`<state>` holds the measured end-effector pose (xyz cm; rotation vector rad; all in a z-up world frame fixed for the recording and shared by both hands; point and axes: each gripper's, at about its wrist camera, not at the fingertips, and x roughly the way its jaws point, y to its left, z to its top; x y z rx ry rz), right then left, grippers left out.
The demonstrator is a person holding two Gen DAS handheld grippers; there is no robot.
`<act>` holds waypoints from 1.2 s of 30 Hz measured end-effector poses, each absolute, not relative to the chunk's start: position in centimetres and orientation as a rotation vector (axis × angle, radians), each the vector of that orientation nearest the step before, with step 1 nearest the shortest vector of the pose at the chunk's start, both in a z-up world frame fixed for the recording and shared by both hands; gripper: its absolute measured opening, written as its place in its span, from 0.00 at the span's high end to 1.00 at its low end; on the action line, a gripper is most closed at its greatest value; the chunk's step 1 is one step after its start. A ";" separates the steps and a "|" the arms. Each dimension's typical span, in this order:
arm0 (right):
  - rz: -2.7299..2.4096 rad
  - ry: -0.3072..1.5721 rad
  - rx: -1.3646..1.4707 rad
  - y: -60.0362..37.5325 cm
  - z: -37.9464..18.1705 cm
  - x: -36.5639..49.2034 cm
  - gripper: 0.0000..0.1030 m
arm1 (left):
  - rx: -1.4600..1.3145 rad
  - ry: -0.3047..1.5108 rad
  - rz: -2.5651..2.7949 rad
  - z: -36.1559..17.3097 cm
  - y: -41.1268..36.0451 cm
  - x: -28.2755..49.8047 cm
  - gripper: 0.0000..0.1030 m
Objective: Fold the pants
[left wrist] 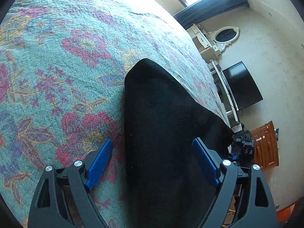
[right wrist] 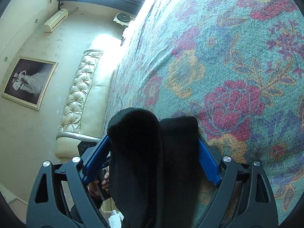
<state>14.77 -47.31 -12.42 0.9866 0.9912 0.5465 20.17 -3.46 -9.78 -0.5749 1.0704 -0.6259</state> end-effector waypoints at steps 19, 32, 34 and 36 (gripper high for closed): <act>0.520 1.060 0.882 -45.8 -12.3 17.2 0.34 | -0.648 1.062 -0.618 -10.0 -5.6 24.0 0.18; 0.545 1.011 0.919 -46.6 -13.4 16.7 0.59 | -0.335 1.017 -0.532 -8.6 -7.6 22.9 0.62; 0.546 1.002 0.915 -46.5 -13.3 16.5 0.59 | -0.301 1.000 -0.523 -8.1 -8.0 22.7 0.67; 0.545 0.994 0.914 -46.3 -13.1 16.4 0.60 | -0.268 0.987 -0.512 -7.7 -8.3 22.4 0.70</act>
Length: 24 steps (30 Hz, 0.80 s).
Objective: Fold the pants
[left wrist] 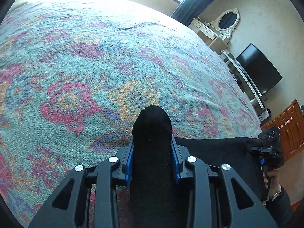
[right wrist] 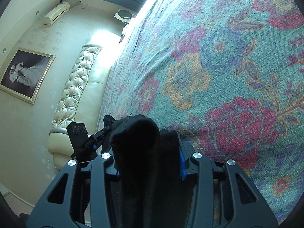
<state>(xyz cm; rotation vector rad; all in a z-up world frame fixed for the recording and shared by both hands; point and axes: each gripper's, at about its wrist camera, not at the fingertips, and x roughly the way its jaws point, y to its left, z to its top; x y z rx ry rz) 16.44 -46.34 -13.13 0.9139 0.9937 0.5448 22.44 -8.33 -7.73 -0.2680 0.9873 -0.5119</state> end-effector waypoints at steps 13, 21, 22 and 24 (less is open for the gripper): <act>0.545 0.987 0.919 -44.6 -12.1 18.2 0.61 | -0.271 0.958 -0.470 -6.7 -7.4 22.6 0.71; 0.565 0.990 0.929 -42.5 -12.2 21.0 0.61 | -0.265 0.948 -0.423 -5.8 -5.3 24.0 0.71; 0.567 0.992 0.931 -42.1 -12.2 21.5 0.61 | -0.267 0.949 -0.416 -5.8 -5.0 24.3 0.71; 0.573 0.996 0.929 -41.4 -12.2 22.3 0.61 | -0.267 0.950 -0.403 -5.8 -4.5 24.9 0.71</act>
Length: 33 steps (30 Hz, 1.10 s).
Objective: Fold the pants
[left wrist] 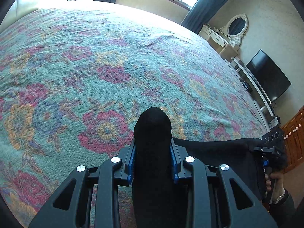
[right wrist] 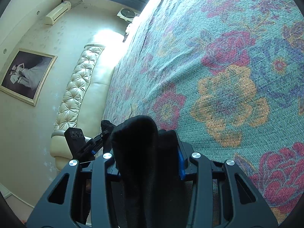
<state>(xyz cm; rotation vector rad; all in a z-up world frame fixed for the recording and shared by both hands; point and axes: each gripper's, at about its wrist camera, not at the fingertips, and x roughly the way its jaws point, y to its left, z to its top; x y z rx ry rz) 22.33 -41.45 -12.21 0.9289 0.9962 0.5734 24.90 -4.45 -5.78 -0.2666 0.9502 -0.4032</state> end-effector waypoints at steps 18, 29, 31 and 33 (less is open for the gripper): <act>0.615 1.021 0.936 -38.1 -13.2 29.7 0.62 | -0.249 0.945 -0.322 -5.9 -1.5 30.2 0.71; 0.626 1.017 0.963 -37.5 -13.9 32.9 0.62 | -0.266 0.961 -0.304 -6.6 -0.8 32.9 0.70; 0.628 1.018 0.968 -37.6 -14.1 33.1 0.62 | -0.270 0.967 -0.305 -6.9 -0.6 33.2 0.70; 0.630 1.019 0.971 -37.7 -14.2 33.2 0.62 | -0.275 0.973 -0.305 -7.2 -0.5 33.5 0.70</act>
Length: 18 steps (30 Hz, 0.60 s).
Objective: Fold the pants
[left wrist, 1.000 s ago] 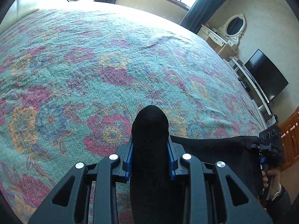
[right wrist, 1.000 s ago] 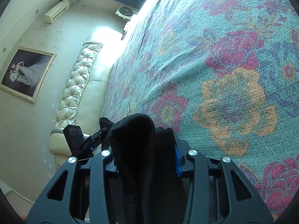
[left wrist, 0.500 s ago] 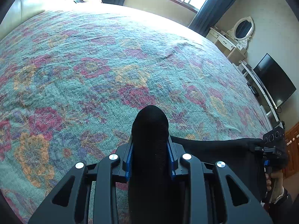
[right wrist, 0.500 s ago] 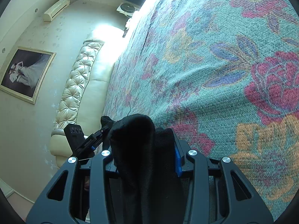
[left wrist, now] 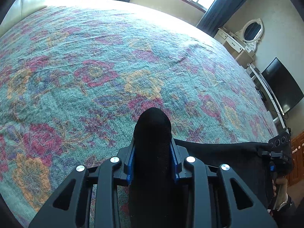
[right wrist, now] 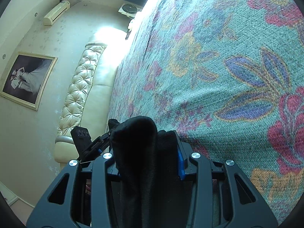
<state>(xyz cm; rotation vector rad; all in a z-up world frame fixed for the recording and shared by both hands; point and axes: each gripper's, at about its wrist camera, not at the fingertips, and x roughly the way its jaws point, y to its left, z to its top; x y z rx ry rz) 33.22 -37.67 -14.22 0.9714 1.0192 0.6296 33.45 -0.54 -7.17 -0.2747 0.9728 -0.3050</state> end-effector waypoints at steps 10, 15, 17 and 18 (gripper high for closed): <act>0.641 0.999 0.996 -38.6 -15.1 32.7 0.62 | -0.287 0.993 -0.318 -7.9 -0.5 34.3 0.69; 0.642 0.994 0.999 -38.9 -15.3 32.7 0.63 | -0.290 0.996 -0.322 -8.2 -0.4 34.5 0.67; 0.642 0.993 1.000 -38.9 -15.3 32.6 0.63 | -0.294 0.994 -0.323 -8.4 -0.3 34.4 0.63; 0.642 0.991 1.001 -39.1 -15.5 32.5 0.63 | -0.294 0.996 -0.325 -8.5 -0.3 34.4 0.59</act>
